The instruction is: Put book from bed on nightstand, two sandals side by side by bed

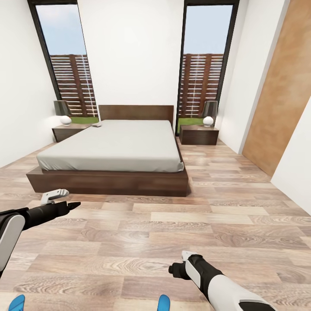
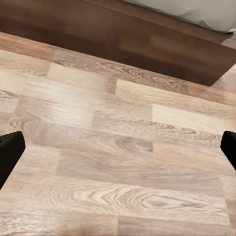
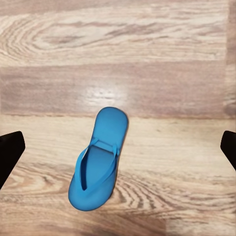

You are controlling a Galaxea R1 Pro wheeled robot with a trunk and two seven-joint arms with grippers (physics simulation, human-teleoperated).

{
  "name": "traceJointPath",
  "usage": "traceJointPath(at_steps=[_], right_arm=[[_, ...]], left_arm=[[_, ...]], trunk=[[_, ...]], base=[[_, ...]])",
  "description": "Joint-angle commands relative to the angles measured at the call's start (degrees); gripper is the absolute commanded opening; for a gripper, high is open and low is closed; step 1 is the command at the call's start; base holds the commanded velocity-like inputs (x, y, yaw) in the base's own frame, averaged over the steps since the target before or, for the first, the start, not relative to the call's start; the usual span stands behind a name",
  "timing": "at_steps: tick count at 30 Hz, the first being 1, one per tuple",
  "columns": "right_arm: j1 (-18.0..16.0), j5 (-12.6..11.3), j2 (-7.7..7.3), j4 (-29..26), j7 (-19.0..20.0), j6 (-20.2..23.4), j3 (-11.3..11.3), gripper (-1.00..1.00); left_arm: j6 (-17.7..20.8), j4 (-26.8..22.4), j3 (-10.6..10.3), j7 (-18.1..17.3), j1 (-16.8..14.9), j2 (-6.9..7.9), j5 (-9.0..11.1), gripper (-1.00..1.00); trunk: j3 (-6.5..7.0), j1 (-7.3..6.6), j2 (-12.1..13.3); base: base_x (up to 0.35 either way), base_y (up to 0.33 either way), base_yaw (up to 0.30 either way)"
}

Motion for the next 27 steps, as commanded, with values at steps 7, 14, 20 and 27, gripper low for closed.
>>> traceJointPath(at_steps=[7, 14, 20, 27], right_arm=[[0.0, -0.3, 0.04, -0.1, -0.3, 0.3, -0.5, 1.00], [0.0, -0.3, 0.04, -0.1, -0.3, 0.3, -0.5, 1.00], [0.0, -0.3, 0.04, -0.1, -0.2, 0.2, -0.5, 1.00], [0.0, -0.4, 0.04, -0.2, -0.2, 0.2, -0.5, 1.00]], left_arm=[[0.3, -0.1, 0.1, -0.3, 0.0, 0.01, -0.1, 1.00], [0.3, -0.1, 0.1, -0.3, 0.0, 0.01, -0.2, 1.00], [0.3, -0.1, 0.1, -0.3, 0.0, 0.01, -0.2, 1.00], [0.3, -0.1, 0.1, -0.3, 0.0, 0.02, -0.2, 1.00]], trunk=[[-0.06, -0.01, 0.0], [-0.06, -0.01, 0.0], [-0.06, -0.01, 0.0], [-0.06, -0.01, 0.0]], base=[[0.000, 0.000, 0.000], [0.000, 0.000, 0.000], [0.000, 0.000, 0.000], [0.000, 0.000, 0.000]])
